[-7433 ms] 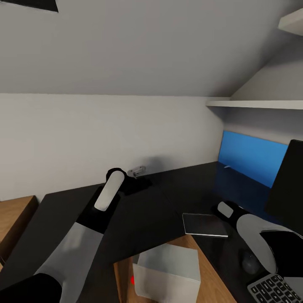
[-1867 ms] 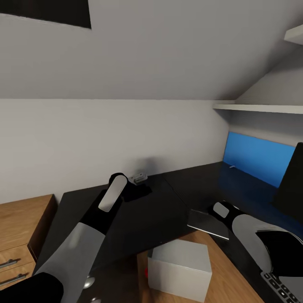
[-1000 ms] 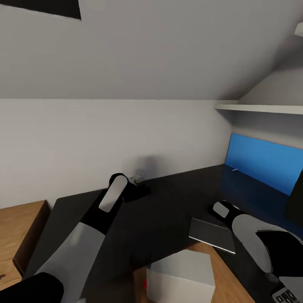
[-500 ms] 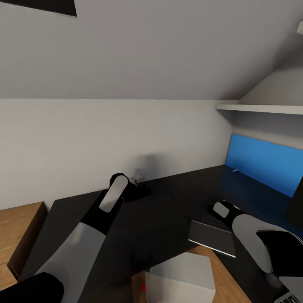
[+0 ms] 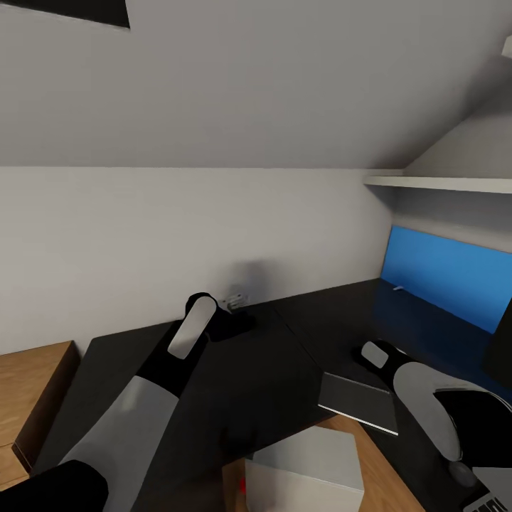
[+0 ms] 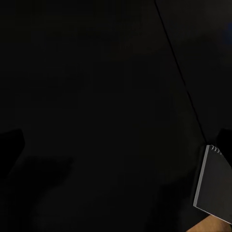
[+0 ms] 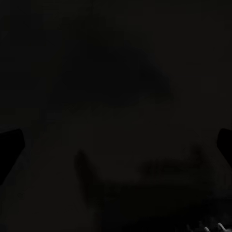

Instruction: In the bedroom, organize the workspace by keeping the computer under the desk, ensuring the monitor is on the desk, placing the keyboard on the desk next to the monitor, placing the mouse on the desk next to the keyboard, moving the folder from the swivel chair onto the desk next to the mouse, stacking the notebook on top of the folder with the pen on top of the notebook, and positioning the swivel chair next to the desk.

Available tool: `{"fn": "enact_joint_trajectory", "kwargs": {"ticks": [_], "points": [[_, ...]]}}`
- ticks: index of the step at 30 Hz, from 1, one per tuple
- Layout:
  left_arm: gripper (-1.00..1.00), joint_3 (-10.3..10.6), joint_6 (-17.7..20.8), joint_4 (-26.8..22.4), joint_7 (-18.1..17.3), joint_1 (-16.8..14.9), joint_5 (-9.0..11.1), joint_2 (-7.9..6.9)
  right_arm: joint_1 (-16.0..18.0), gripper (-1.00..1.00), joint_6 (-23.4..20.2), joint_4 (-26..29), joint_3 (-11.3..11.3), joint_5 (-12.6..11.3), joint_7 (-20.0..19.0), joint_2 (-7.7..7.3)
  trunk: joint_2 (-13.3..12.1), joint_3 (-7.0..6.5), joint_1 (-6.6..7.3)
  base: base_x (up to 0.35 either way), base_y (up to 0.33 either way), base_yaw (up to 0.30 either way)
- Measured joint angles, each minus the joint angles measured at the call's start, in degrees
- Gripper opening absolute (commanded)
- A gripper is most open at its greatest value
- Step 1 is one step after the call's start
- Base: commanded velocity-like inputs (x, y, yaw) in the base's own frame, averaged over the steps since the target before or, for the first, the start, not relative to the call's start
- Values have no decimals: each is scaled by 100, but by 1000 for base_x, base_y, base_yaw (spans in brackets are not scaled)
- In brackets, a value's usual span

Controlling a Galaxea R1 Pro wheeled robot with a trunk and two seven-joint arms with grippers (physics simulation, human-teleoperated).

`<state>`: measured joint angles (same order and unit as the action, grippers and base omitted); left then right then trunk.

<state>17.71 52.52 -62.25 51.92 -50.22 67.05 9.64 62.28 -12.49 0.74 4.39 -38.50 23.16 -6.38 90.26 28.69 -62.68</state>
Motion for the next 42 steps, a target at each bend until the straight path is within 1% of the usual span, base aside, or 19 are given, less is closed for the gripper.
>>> {"fn": "enact_joint_trajectory", "kwargs": {"ticks": [9,16,21,30,37,40,42], "points": [[100,0,2,-36,3,0,0,-5,0,100,-48,-8,5,0,2,-16,0,0,0,0,0,0],[100,1,7,-243,24,0,5,-6,0,100,-348,-11,6,-2,-4,-37,0,0,0,0,0,0],[100,1,13,-344,35,0,10,-6,0,100,-456,-13,6,-3,-5,-65,0,0,0,0,0,0],[100,-5,16,-378,31,0,9,-10,0,100,-494,-17,6,-3,-5,-78,0,0,0,0,0,0],[100,1,15,-380,39,0,1,-6,-1,100,-485,-11,5,-12,-13,-73,279,125,-153,0,0,0],[100,0,16,-379,39,1,0,-6,7,100,-479,0,124,51,-4,-70,402,177,-218,0,0,0],[100,0,16,-379,39,1,0,-6,8,100,-478,54,155,69,-1,-67,482,213,-262,0,0,0]]}}
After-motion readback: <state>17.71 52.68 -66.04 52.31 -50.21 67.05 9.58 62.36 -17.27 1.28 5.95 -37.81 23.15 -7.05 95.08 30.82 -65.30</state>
